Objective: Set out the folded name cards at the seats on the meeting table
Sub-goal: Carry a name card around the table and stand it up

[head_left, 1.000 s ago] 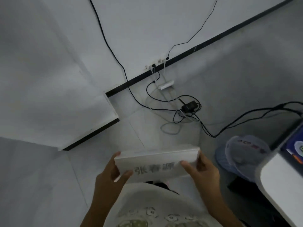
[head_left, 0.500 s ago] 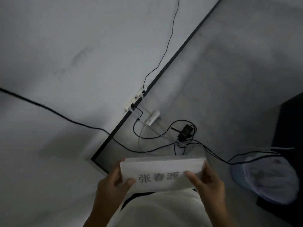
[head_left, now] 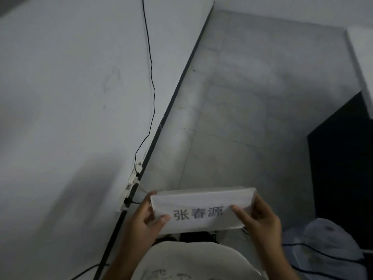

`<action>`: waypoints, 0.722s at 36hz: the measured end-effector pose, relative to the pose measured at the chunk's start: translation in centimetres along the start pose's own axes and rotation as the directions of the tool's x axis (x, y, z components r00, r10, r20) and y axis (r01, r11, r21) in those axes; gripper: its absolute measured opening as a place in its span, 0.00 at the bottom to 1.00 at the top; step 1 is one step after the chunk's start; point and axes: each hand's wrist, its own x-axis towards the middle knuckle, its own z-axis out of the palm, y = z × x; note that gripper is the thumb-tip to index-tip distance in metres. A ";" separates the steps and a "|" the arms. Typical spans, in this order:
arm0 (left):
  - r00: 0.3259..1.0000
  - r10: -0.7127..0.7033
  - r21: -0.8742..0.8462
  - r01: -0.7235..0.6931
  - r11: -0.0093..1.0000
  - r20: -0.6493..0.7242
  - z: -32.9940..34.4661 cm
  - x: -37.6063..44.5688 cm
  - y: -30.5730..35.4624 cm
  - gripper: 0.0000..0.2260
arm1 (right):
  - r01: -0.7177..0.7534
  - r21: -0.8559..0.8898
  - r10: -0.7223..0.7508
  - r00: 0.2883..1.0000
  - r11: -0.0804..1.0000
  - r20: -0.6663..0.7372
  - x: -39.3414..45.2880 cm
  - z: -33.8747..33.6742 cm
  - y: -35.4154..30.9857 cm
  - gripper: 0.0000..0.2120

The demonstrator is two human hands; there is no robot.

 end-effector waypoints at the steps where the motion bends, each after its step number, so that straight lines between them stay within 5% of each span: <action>1: 1.000 0.018 0.015 -0.018 1.000 0.002 0.2 1.6 1.1 0.26 | 0.006 0.008 -0.006 1.000 1.000 -0.012 1.5 0.2 -0.9 0.21; 12: 0.989 0.037 0.103 -0.052 0.993 0.145 1.7 20.4 8.6 0.24 | -0.105 0.008 0.106 0.987 0.994 -0.123 16.4 4.5 -5.4 0.23; 26: 0.909 0.203 0.208 -0.292 0.934 0.365 6.1 51.7 25.5 0.25 | -0.066 0.150 0.109 0.948 0.986 -0.301 41.6 10.1 -18.5 0.16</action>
